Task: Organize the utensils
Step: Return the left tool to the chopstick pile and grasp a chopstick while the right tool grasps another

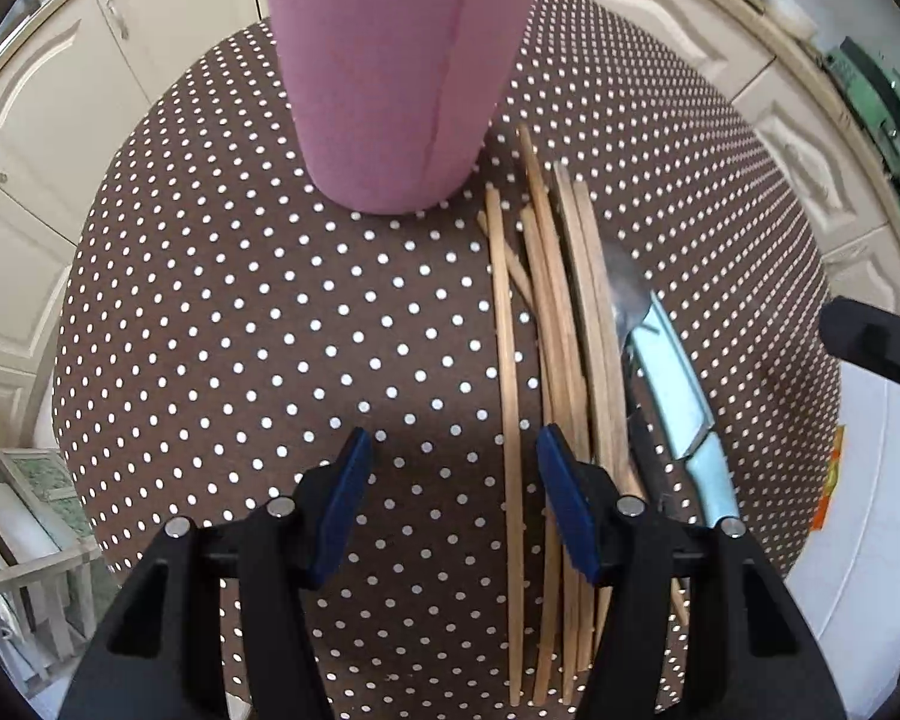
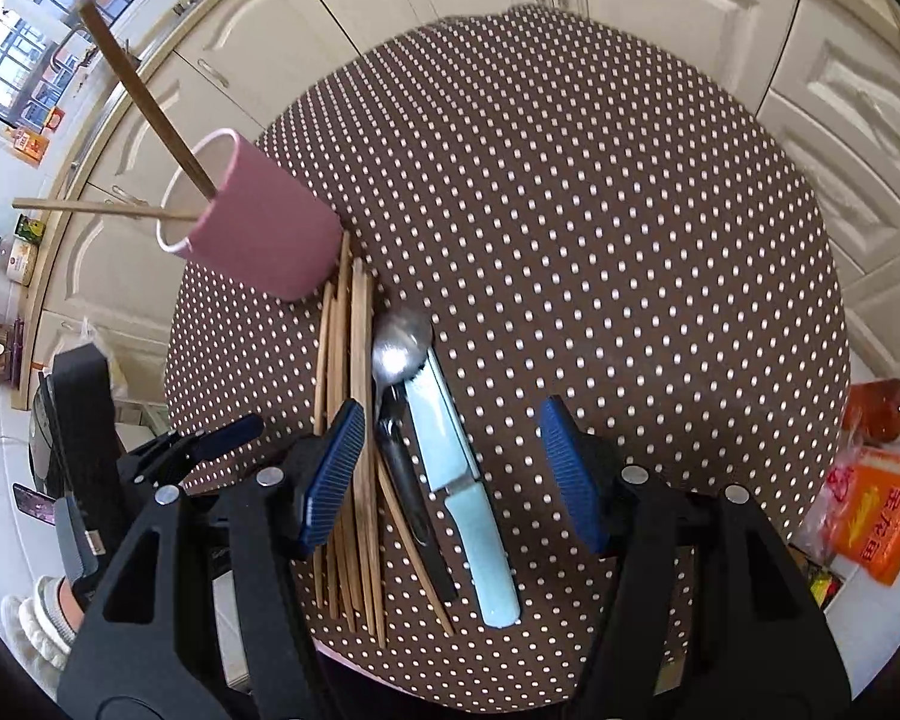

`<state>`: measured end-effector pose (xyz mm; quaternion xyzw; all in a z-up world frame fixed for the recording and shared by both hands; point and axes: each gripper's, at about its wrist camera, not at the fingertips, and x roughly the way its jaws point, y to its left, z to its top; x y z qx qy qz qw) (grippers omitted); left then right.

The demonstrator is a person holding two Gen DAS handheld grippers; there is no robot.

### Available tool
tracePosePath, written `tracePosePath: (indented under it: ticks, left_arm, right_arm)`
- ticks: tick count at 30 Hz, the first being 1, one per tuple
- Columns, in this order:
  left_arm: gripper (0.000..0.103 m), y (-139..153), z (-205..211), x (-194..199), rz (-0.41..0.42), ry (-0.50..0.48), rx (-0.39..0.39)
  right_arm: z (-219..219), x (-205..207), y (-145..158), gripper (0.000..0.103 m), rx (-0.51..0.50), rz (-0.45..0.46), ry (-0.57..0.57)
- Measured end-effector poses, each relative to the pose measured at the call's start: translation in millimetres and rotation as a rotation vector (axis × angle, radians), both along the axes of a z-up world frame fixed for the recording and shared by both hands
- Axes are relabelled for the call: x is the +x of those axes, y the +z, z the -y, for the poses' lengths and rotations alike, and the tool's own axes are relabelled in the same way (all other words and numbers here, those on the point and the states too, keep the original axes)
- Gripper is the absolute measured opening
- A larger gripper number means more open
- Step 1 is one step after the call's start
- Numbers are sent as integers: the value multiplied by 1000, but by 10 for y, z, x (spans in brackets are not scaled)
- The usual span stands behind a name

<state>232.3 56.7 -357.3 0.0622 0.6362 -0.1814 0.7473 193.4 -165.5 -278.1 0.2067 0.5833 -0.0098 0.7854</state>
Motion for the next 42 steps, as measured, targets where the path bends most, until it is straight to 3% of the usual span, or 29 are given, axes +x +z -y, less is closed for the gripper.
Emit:
tracePosePath:
  ticks: [1, 14, 17, 19, 20, 27, 34, 42]
  left_arm:
    - [57, -15, 30, 0, 31, -9, -27]
    - [54, -16, 505, 390, 80, -24, 80]
    - [34, 11, 567, 397, 95, -28, 72]
    - [10, 26, 516, 409, 93, -11, 61]
    - [7, 26, 492, 427, 84, 0, 53]
    - [5, 52, 307, 392, 28, 109, -24]
    - [5, 129, 206, 378, 17, 163, -59]
    - [5, 164, 305, 390, 19, 181, -82]
  right_arm:
    - [2, -9, -18, 61, 1, -5, 0]
    - [-92, -42, -246, 61, 18, -65, 16]
    - [-158, -12, -294, 61, 27, -76, 30]
    - [-195, 27, -331, 61, 34, -82, 38]
    - [-220, 48, -350, 61, 38, -85, 43]
    - [-513, 252, -459, 60, 85, -121, 87]
    - [-827, 439, -641, 39, 60, -178, 136]
    - [-1197, 573, -694, 33, 6, -188, 172]
